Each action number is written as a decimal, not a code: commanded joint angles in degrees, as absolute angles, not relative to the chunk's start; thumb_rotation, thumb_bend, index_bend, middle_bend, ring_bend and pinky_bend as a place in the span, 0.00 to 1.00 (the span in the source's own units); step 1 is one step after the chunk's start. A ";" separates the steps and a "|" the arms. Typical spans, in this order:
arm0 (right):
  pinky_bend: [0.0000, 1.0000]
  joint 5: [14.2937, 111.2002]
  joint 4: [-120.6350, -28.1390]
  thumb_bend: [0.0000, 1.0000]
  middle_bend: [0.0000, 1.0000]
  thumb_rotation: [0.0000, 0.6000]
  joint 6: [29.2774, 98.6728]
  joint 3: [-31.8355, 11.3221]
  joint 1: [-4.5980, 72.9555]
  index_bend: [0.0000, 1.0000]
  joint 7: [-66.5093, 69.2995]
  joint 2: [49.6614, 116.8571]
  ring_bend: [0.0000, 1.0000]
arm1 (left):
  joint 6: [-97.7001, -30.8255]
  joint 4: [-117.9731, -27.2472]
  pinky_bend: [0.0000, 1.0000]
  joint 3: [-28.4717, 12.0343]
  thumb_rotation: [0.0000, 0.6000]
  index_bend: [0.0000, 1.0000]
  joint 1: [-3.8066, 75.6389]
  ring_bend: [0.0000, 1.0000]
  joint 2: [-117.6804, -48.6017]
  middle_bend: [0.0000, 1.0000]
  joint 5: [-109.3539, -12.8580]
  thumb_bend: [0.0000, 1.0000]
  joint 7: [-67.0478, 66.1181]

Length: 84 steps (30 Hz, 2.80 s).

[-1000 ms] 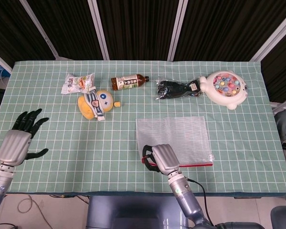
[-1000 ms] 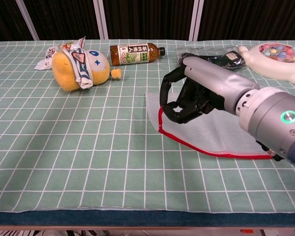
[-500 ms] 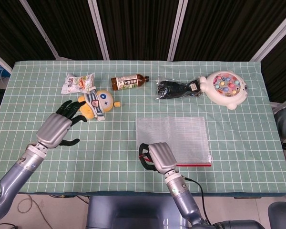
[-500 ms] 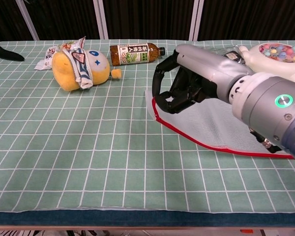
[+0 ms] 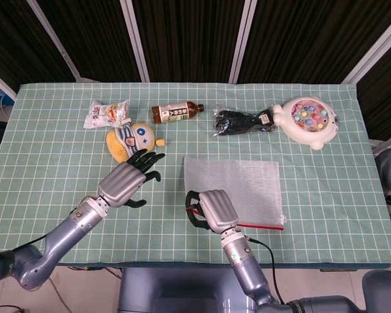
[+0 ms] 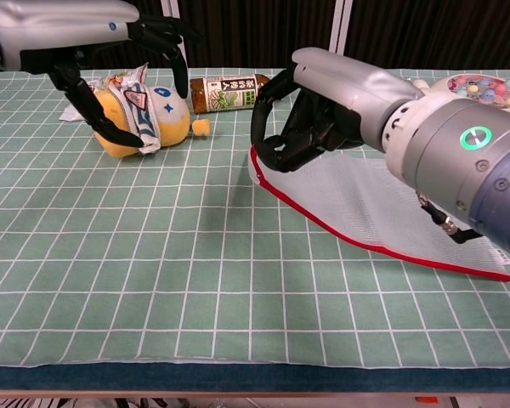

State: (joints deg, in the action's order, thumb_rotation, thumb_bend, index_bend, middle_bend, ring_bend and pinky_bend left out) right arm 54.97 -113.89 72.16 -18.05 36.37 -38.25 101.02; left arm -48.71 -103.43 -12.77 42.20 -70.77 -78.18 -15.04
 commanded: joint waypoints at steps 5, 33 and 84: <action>1.00 53.86 -114.10 0.58 1.00 1.00 72.66 -18.38 36.90 0.71 -38.09 100.40 1.00 | -46.99 -102.15 0.00 -12.43 1.00 0.38 44.75 0.00 -74.22 0.03 -75.21 0.17 -16.96; 1.00 52.33 -116.07 0.59 1.00 1.00 74.46 -17.96 38.10 0.72 -35.72 98.00 1.00 | -47.23 -99.01 0.00 -11.13 1.00 0.45 51.47 0.00 -84.43 0.03 -66.85 0.24 -23.54; 1.00 51.61 -118.28 0.59 1.00 1.00 76.79 -16.67 39.47 0.72 -34.17 95.93 1.00 | -53.19 -94.75 0.00 -11.12 1.00 0.59 54.31 0.00 -93.89 0.06 -62.93 0.39 -24.22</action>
